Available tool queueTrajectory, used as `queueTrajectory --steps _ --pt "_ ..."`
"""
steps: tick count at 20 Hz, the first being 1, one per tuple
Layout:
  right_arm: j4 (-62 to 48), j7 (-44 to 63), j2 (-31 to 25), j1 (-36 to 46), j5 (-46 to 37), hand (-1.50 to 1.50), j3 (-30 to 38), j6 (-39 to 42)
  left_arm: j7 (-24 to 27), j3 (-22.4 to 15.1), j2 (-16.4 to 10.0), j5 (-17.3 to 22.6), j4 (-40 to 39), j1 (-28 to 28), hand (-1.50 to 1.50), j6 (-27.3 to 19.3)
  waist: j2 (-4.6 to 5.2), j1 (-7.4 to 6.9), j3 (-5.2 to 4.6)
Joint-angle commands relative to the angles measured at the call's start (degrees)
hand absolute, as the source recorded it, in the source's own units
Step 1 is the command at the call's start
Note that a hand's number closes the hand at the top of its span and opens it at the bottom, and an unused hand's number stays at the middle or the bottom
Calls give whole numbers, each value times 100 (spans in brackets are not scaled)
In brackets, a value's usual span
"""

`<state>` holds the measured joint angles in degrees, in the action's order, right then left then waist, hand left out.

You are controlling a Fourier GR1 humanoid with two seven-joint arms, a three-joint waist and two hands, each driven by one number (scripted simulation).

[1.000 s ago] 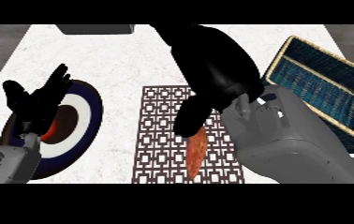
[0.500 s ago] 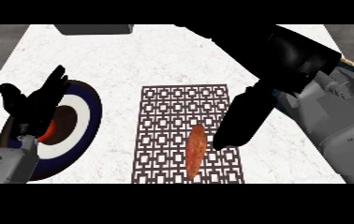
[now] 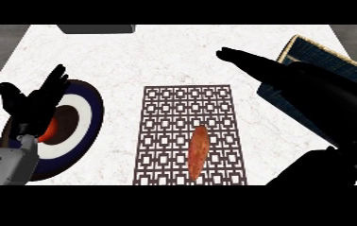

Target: Pick the sweet potato from the placemat and place it in the basket

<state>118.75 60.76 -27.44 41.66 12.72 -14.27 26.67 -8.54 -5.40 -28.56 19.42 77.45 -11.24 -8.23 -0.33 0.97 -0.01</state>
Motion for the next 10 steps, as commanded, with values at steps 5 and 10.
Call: queueTrajectory --steps 5,10 --pt "933 -439 340 -1874 -1810 -150 -728 -338 53 23 270 -270 49 49 0 -32 27 -63 4" --pt "173 -1925 836 -2654 -3434 -150 -1519 -913 -170 15 272 -357 408 236 0 23 30 -118 6"
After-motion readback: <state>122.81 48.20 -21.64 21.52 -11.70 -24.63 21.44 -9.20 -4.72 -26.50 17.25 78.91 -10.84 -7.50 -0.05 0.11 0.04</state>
